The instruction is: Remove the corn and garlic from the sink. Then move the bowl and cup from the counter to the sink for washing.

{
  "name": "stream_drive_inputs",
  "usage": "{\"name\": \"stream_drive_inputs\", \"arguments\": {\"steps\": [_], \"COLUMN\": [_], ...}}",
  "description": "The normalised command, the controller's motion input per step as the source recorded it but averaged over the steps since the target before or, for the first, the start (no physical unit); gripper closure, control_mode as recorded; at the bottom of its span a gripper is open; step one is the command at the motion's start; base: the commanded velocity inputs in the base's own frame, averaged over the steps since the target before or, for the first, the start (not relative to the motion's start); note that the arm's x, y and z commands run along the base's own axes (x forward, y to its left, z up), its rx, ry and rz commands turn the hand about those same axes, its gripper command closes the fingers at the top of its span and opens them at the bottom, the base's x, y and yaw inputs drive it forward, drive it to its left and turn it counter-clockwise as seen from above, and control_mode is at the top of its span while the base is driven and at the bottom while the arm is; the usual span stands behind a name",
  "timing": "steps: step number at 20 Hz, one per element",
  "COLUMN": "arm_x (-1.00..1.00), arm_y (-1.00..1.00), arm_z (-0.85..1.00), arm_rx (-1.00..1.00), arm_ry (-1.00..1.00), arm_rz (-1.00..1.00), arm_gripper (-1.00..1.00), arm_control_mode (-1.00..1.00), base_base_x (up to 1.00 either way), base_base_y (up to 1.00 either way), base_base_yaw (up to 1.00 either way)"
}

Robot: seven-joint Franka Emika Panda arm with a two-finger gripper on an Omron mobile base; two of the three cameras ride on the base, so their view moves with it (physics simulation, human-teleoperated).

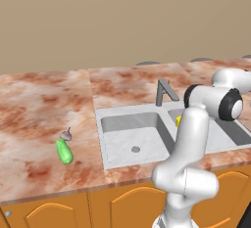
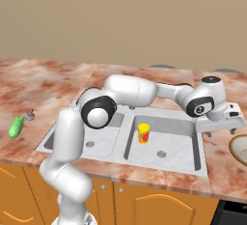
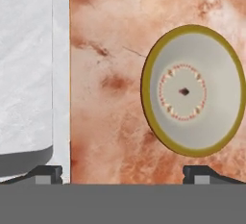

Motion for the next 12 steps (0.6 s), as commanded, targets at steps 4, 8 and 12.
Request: {"name": "stream_drive_inputs", "arguments": {"steps": [4, 8, 12], "arm_x": [0.07, 0.03, 0.05], "arm_y": [-0.19, -0.1, -0.09], "arm_z": [-0.11, -0.21, -0.19], "arm_rx": [0.04, 0.04, 0.03], "arm_ry": [0.0, 0.02, 0.0], "arm_rz": [-0.04, -0.04, -0.02], "arm_gripper": [-1.0, -1.0, -1.0], "arm_control_mode": [-1.0, -1.0, -1.0], "base_base_x": [0.0, 0.0, 0.0], "base_base_y": [0.0, 0.0, 0.0], "base_base_yaw": [0.0, 0.0, 0.0]}}
